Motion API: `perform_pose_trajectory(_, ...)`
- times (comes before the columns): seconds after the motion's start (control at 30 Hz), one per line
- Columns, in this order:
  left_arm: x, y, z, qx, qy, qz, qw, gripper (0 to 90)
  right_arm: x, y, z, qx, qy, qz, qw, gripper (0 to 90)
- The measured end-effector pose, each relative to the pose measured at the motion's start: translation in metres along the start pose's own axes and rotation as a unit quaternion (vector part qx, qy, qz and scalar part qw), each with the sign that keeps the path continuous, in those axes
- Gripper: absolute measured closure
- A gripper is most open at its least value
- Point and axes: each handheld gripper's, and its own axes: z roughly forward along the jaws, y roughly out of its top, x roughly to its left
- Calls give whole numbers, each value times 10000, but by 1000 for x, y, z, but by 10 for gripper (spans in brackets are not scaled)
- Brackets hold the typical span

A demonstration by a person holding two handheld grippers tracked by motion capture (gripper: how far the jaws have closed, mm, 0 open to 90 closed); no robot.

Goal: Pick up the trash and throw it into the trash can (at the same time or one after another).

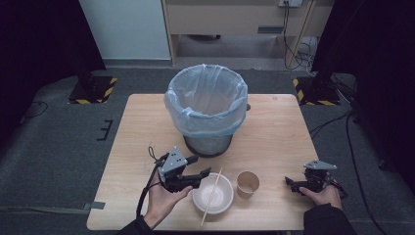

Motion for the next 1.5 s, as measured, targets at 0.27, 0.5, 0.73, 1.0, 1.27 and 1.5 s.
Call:
perform_pose_trajectory(0.27,-12,-27,21,483,-50,-84,9988,424,0,0,0,-2,-3,9,10000,7)
perform_pose_trajectory(0.5,-18,-42,37,820,-140,-176,9964,442,0,0,0,-1,-2,2,10000,7)
perform_pose_trajectory(0.73,-22,-51,48,1104,-149,-184,9936,467,0,0,0,0,-2,2,10000,7)
perform_pose_trajectory(1.0,-20,-56,55,1357,-139,-275,9903,592,0,0,0,1,-1,4,10000,7)
perform_pose_trajectory(1.27,-15,-57,57,1477,-91,-324,9885,706,0,0,0,1,-1,5,10000,7)
perform_pose_trajectory(1.5,-11,-58,57,1536,-111,-403,9872,775,0,0,0,1,0,6,10000,7)
